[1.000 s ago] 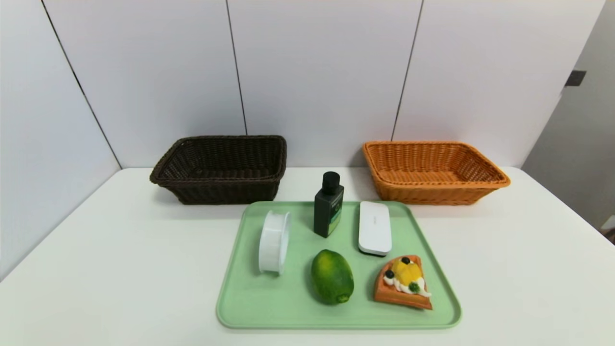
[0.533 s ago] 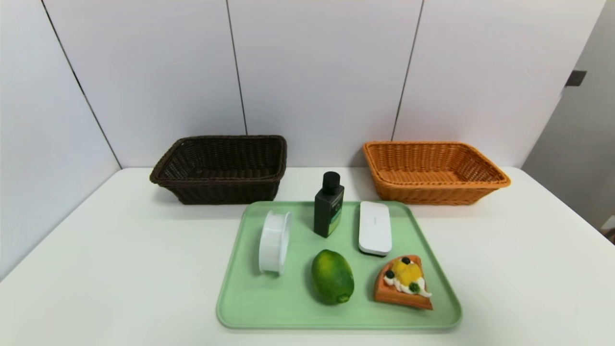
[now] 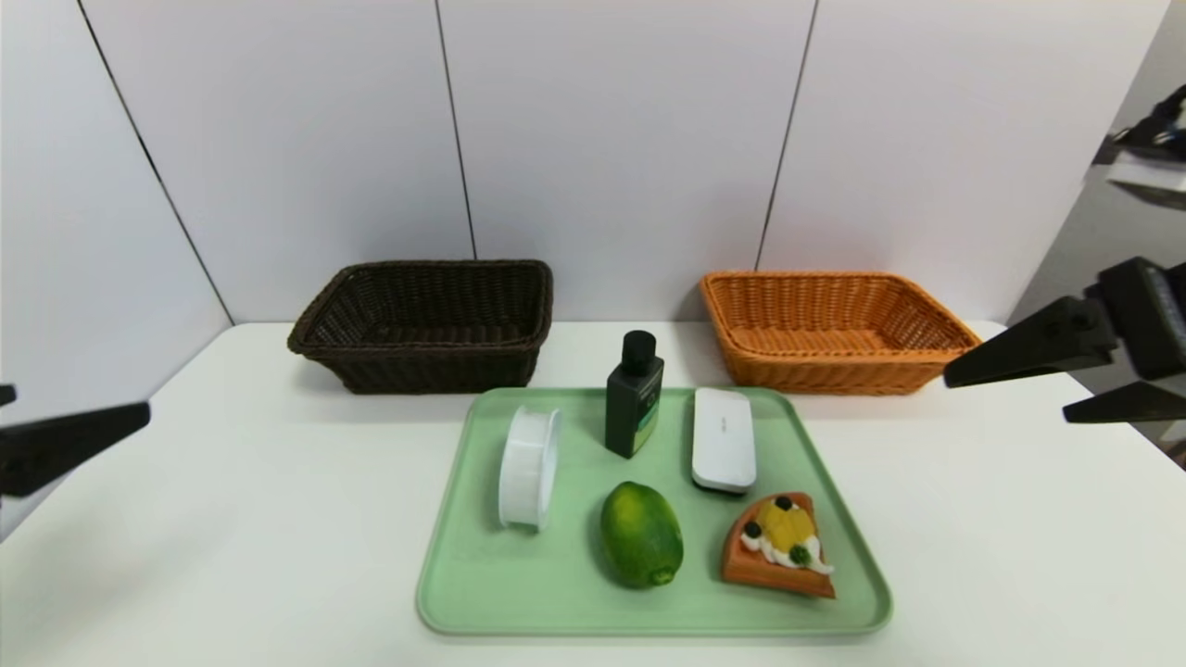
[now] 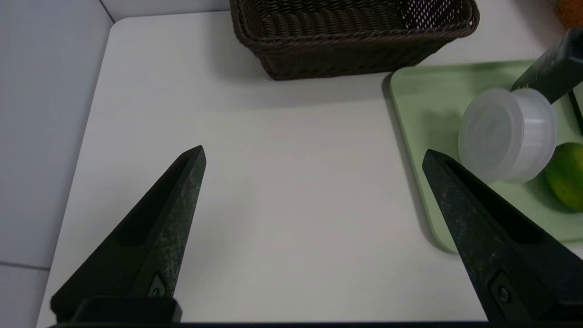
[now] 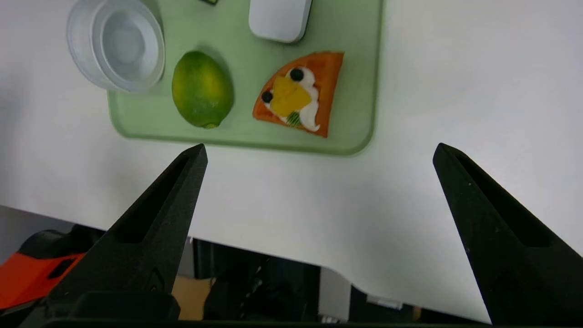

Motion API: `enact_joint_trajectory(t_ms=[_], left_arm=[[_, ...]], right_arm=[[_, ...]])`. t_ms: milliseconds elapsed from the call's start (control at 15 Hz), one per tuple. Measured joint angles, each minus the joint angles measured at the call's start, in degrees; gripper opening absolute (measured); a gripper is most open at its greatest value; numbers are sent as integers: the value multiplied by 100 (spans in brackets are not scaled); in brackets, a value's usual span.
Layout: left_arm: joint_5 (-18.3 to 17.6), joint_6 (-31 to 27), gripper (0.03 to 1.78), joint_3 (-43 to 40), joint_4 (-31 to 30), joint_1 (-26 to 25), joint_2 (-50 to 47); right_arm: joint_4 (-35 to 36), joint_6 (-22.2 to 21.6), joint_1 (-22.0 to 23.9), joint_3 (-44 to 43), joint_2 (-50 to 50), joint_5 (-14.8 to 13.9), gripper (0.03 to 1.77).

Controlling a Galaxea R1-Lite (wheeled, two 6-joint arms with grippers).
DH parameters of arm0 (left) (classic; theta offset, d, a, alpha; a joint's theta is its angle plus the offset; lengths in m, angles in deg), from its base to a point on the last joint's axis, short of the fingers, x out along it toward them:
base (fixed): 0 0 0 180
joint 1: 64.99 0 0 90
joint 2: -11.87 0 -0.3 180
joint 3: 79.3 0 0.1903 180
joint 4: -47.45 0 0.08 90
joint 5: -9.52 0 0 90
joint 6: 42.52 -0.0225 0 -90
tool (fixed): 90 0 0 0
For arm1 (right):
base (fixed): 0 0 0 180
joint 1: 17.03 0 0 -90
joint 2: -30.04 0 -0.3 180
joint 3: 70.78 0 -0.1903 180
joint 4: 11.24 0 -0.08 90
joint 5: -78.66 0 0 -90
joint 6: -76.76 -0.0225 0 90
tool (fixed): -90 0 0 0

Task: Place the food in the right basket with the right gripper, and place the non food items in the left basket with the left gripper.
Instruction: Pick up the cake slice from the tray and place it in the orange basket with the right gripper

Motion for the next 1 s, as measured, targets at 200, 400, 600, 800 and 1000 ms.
enact_joint_trajectory(t_ms=[200, 400, 600, 800, 1000], left_arm=[[-43, 369, 169, 779, -312, 506, 1298], [218, 857, 169, 1270, -205, 1058, 2205], [642, 923, 169, 1423, -139, 1339, 2721], [652, 1028, 169, 1443, -43, 1419, 2907], [630, 1242, 169, 1423, 68, 1499, 2922]], right_arm=[[-273, -662, -263, -516, -841, 507, 171], [-513, -934, -422, -933, -1577, 625, 171], [-1045, -1072, -494, -1440, -2292, 625, 171], [-1365, -1128, -516, -1759, -2887, 599, 171], [-1409, -1102, -550, -1831, -3313, 449, 171]])
